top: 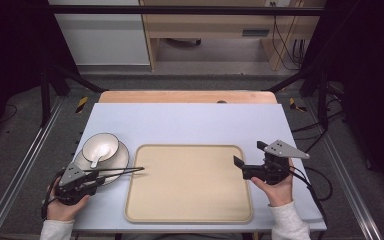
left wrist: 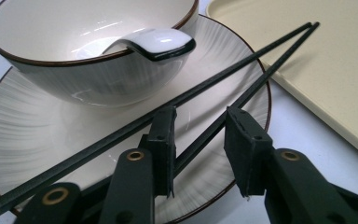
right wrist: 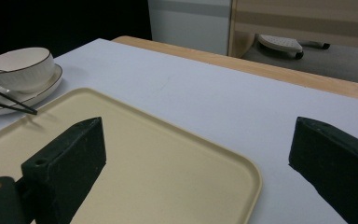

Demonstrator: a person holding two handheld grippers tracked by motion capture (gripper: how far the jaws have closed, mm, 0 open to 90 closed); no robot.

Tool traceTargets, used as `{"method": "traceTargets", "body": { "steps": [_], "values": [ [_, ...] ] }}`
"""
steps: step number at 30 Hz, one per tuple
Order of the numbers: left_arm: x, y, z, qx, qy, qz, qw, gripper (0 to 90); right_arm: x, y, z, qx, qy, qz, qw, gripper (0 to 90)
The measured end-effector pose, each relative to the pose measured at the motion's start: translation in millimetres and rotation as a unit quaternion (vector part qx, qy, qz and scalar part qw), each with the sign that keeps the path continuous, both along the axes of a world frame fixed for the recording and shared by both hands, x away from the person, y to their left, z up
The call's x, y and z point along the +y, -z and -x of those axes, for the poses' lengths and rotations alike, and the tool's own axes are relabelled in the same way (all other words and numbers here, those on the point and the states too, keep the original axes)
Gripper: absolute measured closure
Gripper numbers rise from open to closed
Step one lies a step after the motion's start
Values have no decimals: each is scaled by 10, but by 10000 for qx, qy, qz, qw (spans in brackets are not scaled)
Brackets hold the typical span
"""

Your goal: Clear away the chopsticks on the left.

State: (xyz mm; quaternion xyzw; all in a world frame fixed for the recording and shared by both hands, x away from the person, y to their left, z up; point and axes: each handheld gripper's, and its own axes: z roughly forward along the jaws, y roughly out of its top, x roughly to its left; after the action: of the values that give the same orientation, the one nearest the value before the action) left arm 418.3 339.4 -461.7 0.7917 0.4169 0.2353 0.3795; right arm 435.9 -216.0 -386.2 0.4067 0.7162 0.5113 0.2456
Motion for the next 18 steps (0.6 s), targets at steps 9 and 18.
{"method": "traceTargets", "body": {
  "steps": [9,18],
  "values": [
    [-27,-9,7,76,-11,-25,10000,718,-3,0,-2,7,11,9,10000,39],
    [-54,-14,12,68,-86,-53,9999,786,-6,-1,-3,4,8,15,10000,38]
  ]
}}
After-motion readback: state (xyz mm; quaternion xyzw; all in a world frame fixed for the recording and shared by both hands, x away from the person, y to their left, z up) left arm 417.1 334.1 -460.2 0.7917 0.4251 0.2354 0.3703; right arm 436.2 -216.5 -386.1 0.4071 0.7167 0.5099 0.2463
